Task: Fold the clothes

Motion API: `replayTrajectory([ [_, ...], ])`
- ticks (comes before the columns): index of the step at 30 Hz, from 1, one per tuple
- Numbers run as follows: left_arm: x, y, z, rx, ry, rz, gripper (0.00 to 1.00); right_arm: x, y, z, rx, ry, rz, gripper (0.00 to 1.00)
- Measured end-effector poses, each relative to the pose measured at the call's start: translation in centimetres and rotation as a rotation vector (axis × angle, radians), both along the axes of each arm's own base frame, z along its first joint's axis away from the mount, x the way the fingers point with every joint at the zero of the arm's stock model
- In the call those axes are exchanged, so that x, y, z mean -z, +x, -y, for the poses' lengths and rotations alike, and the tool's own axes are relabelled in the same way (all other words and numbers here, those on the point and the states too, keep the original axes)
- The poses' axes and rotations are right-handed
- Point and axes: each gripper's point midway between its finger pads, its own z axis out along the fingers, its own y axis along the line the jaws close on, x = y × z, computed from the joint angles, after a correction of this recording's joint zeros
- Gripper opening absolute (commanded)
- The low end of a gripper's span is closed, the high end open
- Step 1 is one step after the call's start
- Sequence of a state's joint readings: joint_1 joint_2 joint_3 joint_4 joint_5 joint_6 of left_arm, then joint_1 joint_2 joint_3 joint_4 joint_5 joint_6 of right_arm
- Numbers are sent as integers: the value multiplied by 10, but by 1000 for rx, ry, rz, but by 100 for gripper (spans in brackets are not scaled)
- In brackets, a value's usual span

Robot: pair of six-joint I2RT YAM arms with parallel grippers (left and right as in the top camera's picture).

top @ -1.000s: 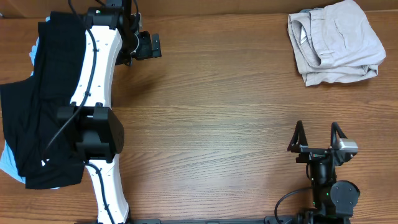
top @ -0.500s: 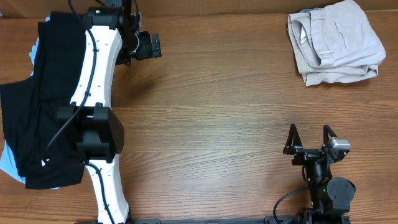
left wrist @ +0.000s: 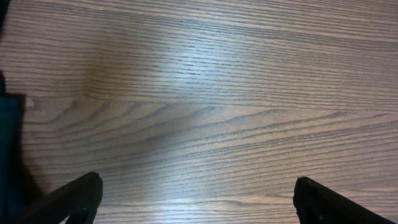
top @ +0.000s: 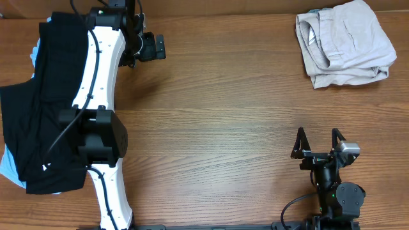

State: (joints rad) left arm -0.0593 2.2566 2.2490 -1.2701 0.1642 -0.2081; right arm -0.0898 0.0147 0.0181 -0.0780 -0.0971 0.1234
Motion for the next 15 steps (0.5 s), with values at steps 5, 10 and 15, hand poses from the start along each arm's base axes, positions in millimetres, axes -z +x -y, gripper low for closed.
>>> replayTrajectory([
  [5,0,0,0,0,0,0,100,0,0,0,0,0,0,100],
  [10,-2,-1,4,7,0,5,100,0,0,0,0,1,0,100],
  [15,-31,-5,15,30,-4,64,100,0,0,0,0,0,0,100],
])
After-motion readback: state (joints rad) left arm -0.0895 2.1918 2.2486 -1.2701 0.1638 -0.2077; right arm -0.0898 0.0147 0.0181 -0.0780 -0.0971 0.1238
